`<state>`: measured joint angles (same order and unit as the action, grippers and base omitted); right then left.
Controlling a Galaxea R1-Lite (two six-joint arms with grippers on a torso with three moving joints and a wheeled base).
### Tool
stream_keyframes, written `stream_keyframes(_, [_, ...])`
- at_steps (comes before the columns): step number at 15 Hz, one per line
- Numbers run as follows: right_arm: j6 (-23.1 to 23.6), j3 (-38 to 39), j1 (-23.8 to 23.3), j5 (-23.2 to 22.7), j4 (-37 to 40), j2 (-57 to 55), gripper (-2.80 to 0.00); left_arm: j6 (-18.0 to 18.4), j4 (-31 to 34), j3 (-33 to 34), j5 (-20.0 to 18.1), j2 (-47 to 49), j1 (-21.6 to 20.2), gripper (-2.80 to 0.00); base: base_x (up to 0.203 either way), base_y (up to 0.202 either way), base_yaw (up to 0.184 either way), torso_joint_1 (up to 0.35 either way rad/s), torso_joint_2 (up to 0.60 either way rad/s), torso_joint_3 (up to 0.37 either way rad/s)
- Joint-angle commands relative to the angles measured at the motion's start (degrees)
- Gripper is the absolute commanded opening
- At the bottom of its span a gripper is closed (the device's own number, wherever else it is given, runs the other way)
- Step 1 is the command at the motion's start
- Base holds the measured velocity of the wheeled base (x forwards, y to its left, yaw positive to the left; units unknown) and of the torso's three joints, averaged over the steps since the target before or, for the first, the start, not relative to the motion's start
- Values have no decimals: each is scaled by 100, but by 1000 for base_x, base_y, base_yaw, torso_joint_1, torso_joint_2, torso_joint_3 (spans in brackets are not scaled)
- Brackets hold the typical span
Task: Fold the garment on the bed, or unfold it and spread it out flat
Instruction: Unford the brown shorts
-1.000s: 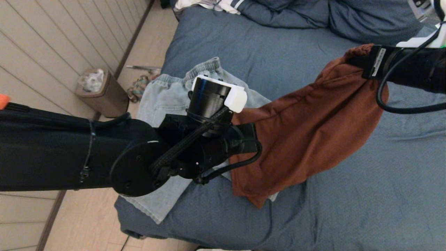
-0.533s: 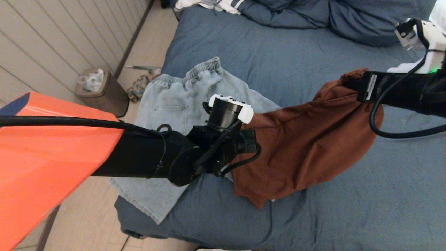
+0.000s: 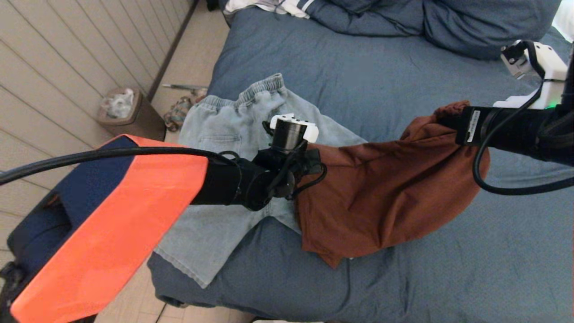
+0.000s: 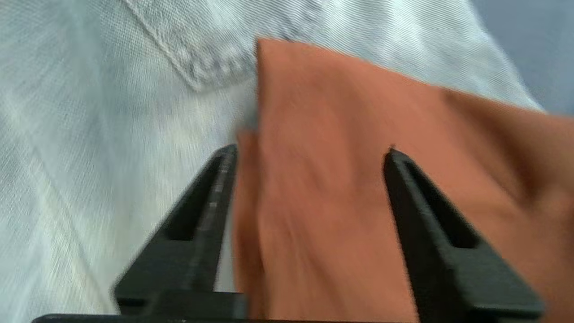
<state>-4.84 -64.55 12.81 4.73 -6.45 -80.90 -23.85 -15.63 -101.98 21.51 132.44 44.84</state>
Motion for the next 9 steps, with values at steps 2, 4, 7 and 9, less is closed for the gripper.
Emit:
stream_keyframes(2, [4,70,28,-7,-6,13,-280,181,25,-737,195,773,-112,0,0,0,0,0,0,0])
stream_keyframes(4, [27,65,28,-16,-6,-13,-280,249,17,-781,261,769,-94,0,0,0,0,0,0,0])
stream_keyframes(7, [27,54,35,-25,-6,-40,-280,250,58,-719,314,625,-24,-280,0,0,0,0,0,0])
stream_keyframes(9, [27,74,28,-25,-6,-40,-280,253,72,-636,425,527,68,-280,0,0,0,0,0,0])
